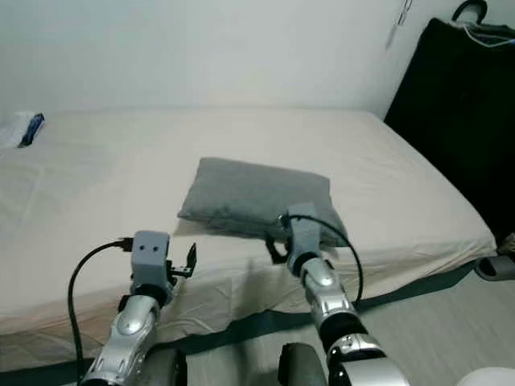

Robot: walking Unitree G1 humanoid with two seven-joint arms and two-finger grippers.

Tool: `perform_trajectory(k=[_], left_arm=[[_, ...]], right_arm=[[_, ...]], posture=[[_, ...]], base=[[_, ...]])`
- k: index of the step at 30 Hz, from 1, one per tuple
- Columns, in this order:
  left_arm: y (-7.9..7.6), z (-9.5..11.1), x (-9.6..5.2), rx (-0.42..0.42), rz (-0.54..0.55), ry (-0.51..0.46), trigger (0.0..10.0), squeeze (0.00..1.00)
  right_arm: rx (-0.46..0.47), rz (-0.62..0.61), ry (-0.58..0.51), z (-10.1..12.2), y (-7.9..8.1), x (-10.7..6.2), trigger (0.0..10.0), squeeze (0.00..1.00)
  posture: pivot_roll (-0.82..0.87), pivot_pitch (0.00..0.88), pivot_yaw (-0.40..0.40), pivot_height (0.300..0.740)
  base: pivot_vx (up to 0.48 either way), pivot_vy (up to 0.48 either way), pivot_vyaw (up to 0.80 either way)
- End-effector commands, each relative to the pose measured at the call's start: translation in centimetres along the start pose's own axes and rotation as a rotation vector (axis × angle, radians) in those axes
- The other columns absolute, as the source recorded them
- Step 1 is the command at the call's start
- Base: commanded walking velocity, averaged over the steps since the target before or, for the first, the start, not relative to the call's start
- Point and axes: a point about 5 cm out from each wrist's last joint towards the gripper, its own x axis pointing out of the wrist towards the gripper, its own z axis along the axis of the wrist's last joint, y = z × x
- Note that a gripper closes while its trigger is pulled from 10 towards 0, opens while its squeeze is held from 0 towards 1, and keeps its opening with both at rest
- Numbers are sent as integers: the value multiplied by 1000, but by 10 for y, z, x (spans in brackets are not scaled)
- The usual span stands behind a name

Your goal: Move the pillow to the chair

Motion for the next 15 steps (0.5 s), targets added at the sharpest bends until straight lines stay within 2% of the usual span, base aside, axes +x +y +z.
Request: perform_trajectory(k=[1, 7, 11, 12, 14, 15], left_arm=[[-3, 2, 4, -28, -23, 16, 10000, 0], [-2, 5, 8, -76, -22, 23, 10000, 0], [-6, 14, 19, -204, -65, 47, 10000, 0], [-6, 14, 19, -204, -65, 47, 10000, 0], [-4, 18, 24, -272, -66, 46, 10000, 0], [-4, 18, 24, -272, -66, 46, 10000, 0]], right_arm=[[0, -34, 14, 6, -9, 3, 10000, 0], [-16, -32, -5, 14, -12, 5, 10000, 0], [-31, -6, -30, 27, -15, 9, 10000, 0], [-31, -6, -30, 27, -15, 9, 10000, 0], [-25, -7, -55, 34, -16, 11, 10000, 0], [-25, -7, -55, 34, -16, 11, 10000, 0]], posture=[[55, 0, -126, 570], [57, 6, -134, 570], [57, 45, -142, 550], [57, 45, -142, 550], [57, 71, -139, 545], [57, 71, -139, 545]], base=[[0, 0, 0], [0, 0, 0], [0, 0, 0], [0, 0, 0], [0, 0, 0], [0, 0, 0]])
